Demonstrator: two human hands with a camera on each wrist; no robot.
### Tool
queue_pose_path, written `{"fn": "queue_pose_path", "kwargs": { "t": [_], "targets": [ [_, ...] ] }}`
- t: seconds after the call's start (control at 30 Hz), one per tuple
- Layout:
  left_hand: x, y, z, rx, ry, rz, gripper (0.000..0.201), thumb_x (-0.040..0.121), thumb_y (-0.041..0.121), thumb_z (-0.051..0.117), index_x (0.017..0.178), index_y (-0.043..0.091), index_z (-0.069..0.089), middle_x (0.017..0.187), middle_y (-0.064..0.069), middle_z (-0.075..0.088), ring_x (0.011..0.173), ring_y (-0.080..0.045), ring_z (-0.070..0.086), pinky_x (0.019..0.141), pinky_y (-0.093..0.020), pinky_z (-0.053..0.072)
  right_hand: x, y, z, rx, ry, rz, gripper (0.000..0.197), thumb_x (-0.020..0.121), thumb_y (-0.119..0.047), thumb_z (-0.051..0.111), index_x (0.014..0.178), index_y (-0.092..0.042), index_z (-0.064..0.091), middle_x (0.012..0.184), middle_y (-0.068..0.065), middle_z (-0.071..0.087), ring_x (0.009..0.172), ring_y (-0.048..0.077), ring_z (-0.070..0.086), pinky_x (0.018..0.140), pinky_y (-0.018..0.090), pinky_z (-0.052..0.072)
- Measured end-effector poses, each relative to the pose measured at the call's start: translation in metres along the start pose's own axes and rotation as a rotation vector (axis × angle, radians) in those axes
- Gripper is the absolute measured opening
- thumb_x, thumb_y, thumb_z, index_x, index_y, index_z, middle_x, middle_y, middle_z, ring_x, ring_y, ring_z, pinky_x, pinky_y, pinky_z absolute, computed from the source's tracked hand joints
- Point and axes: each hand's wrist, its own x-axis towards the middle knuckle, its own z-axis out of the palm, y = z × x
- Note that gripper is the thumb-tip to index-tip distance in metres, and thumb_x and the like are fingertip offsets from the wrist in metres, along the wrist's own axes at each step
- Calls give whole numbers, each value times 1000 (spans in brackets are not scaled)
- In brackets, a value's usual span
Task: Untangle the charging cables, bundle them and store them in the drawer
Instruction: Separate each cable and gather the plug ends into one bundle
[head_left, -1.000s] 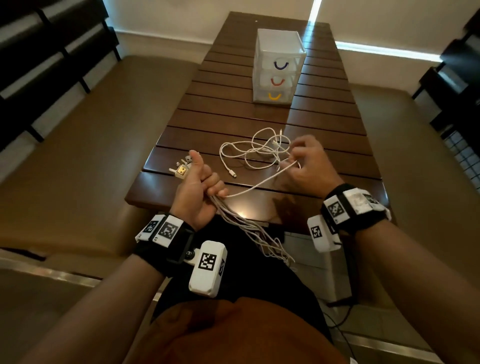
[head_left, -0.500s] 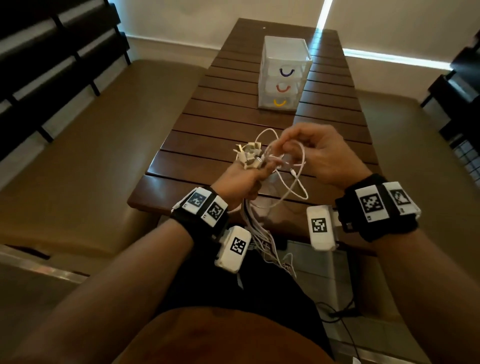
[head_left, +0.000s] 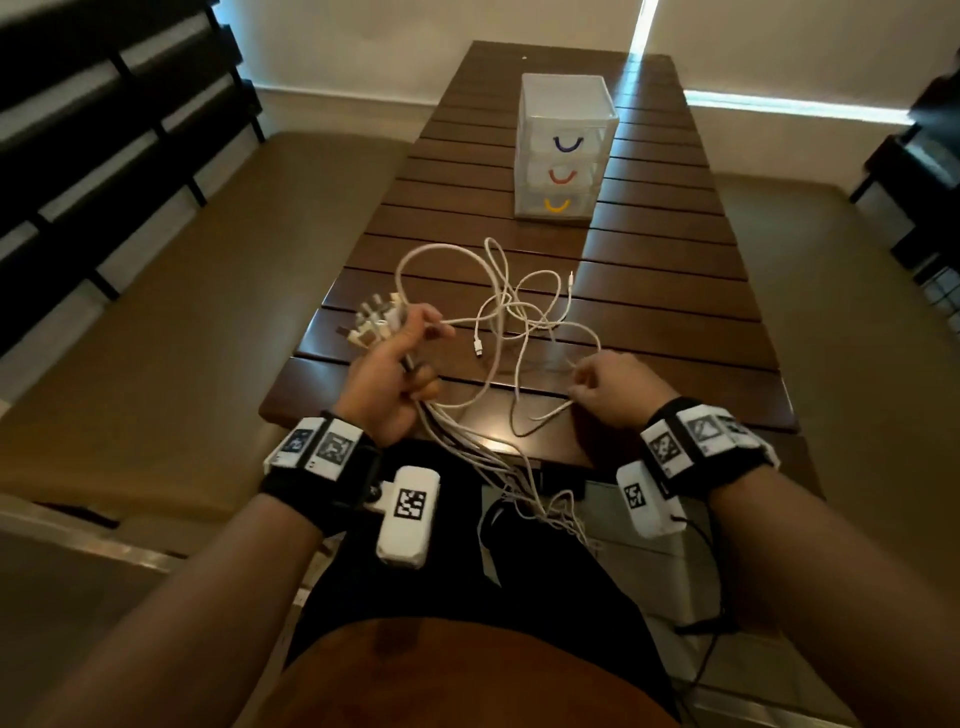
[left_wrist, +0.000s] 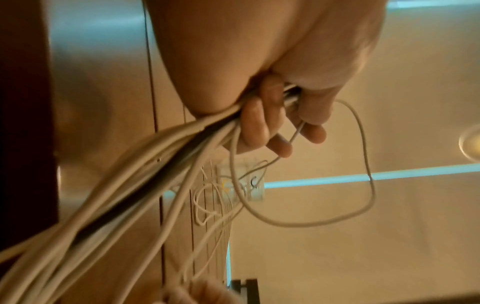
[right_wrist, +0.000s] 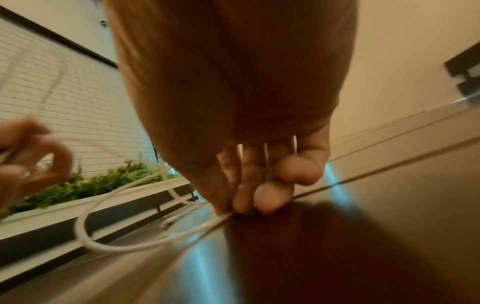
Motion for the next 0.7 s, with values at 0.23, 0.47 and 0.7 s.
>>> {"fn": "queue_pose_path", "kwargs": {
  "t": [0.23,0.47,0.7],
  "targets": [
    [2,20,-28,-82,16,18,19,88,36,46,80,21,54,77,5,63,32,1,23,39,-15,13,17,19,-48,-43,85,264,26,89,-32,56,105,-13,65,112,15,66,101,34,62,83,37,50],
    [4,2,-8,-16,-272,-84,29,67,48,80,77,24,66,83,5,65,35,1,27,40,-16,16,14,-73,-35,210,17,-241,62,85,-39,69,140,-26,42,130,0,58,115,19,56,96,32,44],
    [2,6,-5,45,-315,-44,34,84,13,65,113,30,70,86,-1,61,39,0,27,40,-13,23,20,-71,-37,447,146,-402,18,94,-16,58,102,-17,74,77,-10,65,68,-2,59,66,17,45]
  ]
}}
